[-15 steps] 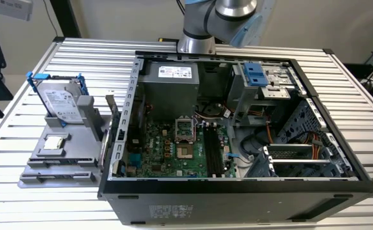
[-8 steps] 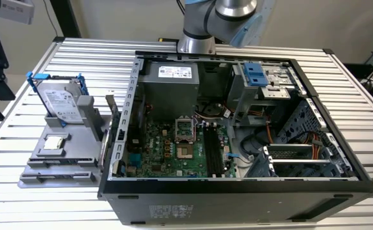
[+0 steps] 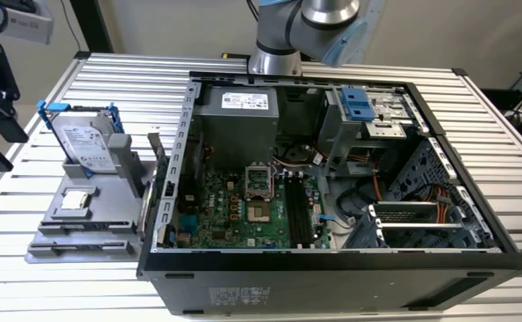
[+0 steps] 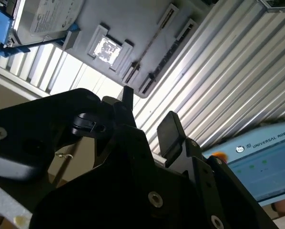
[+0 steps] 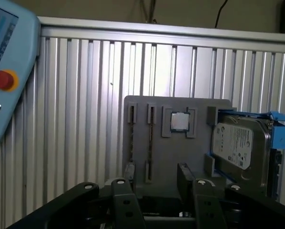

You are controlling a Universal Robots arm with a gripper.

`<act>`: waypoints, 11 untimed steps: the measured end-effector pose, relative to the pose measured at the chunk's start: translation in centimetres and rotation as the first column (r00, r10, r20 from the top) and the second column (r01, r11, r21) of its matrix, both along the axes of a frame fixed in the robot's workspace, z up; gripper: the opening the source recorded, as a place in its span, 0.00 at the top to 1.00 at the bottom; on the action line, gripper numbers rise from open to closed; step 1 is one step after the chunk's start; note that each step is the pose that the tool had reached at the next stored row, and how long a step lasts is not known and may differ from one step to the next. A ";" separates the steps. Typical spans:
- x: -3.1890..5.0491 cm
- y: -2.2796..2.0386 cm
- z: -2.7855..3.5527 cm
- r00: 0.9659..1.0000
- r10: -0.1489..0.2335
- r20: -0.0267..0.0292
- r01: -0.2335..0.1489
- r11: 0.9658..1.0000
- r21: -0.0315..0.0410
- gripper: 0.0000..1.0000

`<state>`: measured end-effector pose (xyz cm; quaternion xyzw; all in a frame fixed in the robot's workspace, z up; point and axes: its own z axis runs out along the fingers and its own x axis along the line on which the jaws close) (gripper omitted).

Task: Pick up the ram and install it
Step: 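Pick up the ram and move it above insertion slot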

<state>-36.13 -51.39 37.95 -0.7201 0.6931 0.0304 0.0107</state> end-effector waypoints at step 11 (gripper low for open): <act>0.06 0.30 -1.54 1.000 0.001 0.001 -0.001 1.000 -0.004 0.00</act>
